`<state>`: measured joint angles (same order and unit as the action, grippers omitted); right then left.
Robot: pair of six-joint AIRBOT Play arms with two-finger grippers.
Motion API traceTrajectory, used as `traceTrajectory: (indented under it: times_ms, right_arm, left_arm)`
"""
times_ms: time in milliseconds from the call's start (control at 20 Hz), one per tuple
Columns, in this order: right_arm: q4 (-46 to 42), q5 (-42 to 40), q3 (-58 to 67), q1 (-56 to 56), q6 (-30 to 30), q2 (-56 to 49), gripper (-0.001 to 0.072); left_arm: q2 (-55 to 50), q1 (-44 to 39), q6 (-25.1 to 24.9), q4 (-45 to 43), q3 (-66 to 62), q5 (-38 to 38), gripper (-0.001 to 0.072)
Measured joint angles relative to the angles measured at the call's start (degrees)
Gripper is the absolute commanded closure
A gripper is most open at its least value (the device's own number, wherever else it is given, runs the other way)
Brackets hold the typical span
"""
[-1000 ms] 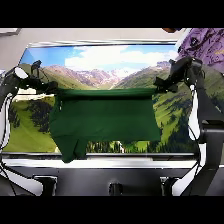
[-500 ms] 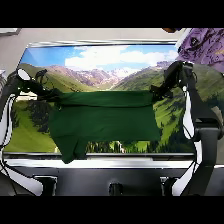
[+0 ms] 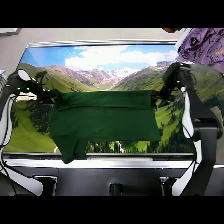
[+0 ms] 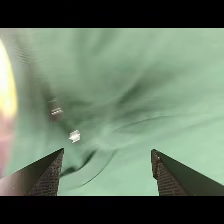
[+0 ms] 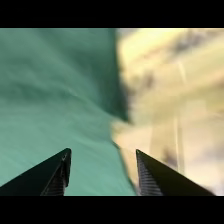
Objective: Fold the clothes and pants, and hang the long-sleeved shirts on hangers.
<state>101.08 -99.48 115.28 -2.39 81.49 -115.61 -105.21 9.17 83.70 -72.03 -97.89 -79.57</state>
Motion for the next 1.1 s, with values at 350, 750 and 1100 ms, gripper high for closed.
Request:
traceTrajectory:
  times_ms: [350, 750, 1100]
  right_arm:
    - [10.8, 6.8, -22.7, -17.9, 7.8, 18.5, 0.0234]
    - [20.2, 19.6, -54.6, -24.5, 17.6, 35.4, 0.0234]
    - [22.7, 21.3, -58.6, -24.9, 19.1, 37.3, 0.0234]
  left_arm:
    - [21.7, 15.3, 0.1, 4.4, 26.6, 1.0, 0.0085]
    - [51.9, 23.8, -3.3, 15.0, 68.9, 6.2, 0.0093]
    - [57.2, 21.5, -3.4, 20.9, 78.3, 8.6, 0.0094]
